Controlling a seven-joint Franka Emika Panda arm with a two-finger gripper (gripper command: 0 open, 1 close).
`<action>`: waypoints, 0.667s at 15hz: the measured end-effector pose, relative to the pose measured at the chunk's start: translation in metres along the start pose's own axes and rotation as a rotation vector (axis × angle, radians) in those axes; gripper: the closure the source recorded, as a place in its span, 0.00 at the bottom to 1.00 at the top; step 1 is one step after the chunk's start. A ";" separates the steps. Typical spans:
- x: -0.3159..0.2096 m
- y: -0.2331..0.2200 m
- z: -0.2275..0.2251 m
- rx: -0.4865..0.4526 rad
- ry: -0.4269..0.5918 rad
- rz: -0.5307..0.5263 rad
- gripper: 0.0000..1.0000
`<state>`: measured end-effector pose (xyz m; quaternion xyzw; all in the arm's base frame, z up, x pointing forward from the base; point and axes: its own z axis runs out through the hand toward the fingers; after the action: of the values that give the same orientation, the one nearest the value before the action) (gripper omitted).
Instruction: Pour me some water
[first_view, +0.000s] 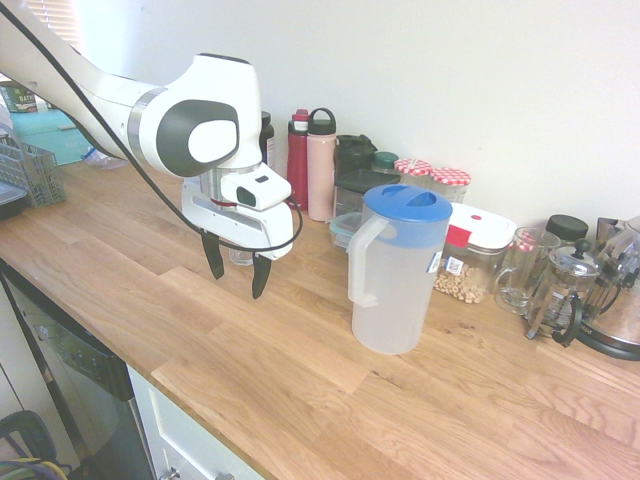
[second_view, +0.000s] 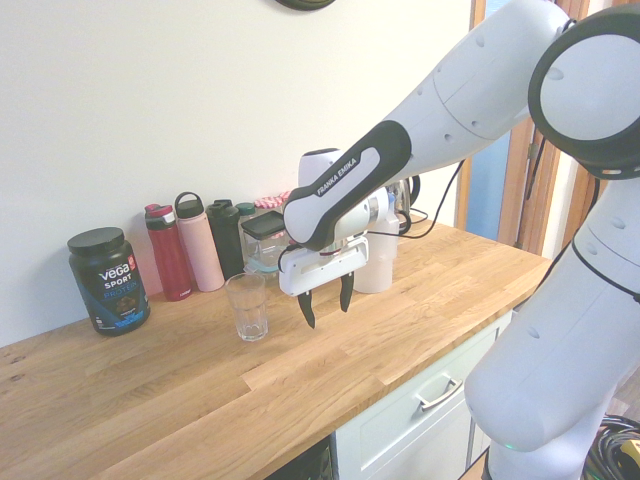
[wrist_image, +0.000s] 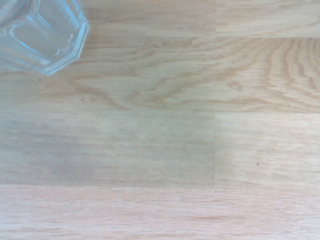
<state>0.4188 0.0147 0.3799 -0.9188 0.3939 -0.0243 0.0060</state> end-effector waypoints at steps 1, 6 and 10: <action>0.000 0.000 0.000 -0.001 -0.001 0.000 0.00; 0.007 -0.005 -0.011 0.014 0.012 0.005 0.00; 0.017 0.001 -0.060 0.027 0.036 0.026 0.00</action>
<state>0.4270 0.0025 0.4405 -0.9129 0.4054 -0.0462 0.0118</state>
